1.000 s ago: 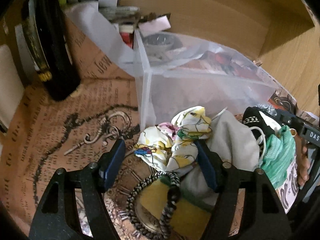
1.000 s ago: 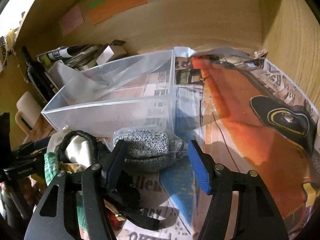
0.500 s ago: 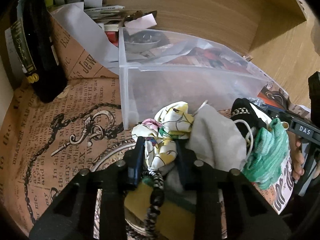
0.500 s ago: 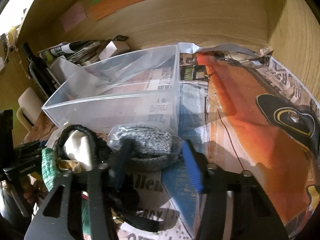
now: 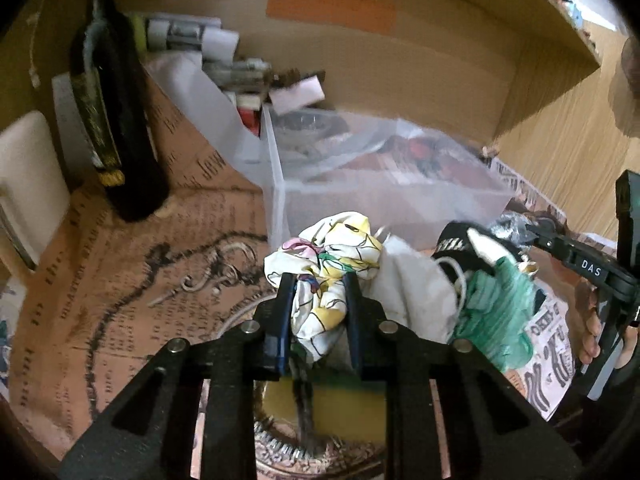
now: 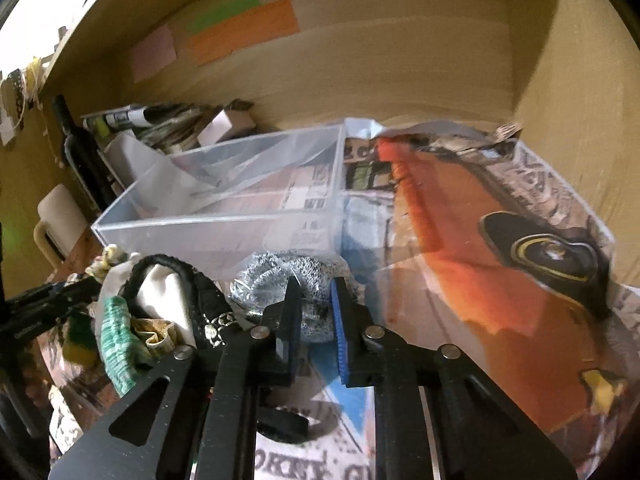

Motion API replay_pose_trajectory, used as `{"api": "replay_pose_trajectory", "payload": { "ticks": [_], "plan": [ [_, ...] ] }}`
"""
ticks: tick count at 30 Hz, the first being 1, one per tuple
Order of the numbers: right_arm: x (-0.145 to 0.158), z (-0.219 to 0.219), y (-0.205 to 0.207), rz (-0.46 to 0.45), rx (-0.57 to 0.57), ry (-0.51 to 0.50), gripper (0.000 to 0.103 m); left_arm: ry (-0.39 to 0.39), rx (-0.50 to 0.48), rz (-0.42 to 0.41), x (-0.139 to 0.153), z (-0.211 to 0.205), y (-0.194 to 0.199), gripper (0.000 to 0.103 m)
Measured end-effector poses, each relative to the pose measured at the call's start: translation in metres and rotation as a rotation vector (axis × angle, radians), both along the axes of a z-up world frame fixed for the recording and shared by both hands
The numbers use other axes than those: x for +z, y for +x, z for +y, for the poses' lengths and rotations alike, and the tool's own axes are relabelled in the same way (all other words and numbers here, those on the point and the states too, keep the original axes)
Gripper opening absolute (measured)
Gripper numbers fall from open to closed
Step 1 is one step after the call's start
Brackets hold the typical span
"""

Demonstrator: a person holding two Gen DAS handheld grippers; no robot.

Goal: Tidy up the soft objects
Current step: 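Grasp the floral scarf with the left tool while the right tool grasps the grey knit pouch, then lower both held items into the clear plastic box and open both tools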

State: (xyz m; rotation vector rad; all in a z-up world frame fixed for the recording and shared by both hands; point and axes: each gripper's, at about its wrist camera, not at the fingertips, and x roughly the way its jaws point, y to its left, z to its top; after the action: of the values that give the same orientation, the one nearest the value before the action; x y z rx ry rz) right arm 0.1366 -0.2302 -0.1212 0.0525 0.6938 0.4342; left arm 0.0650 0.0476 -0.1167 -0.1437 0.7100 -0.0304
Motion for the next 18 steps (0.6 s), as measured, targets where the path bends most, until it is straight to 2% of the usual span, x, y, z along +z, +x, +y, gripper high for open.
{"api": "replay_pose_trajectory", "payload": {
  "ticks": [4, 11, 18],
  "plan": [
    [0.014, -0.01, -0.008, -0.037, -0.024, 0.015, 0.013, 0.004, 0.012, -0.061, 0.02, 0.003, -0.008, 0.023],
    [0.05, -0.015, -0.023, -0.153, -0.027, 0.052, 0.013, 0.021, 0.022, -0.159, 0.05, 0.003, -0.01, 0.023],
    [0.074, 0.0, -0.019, -0.238, 0.012, 0.076, 0.013, 0.028, 0.011, -0.205, 0.07, -0.001, 0.011, 0.023]
  ]
}}
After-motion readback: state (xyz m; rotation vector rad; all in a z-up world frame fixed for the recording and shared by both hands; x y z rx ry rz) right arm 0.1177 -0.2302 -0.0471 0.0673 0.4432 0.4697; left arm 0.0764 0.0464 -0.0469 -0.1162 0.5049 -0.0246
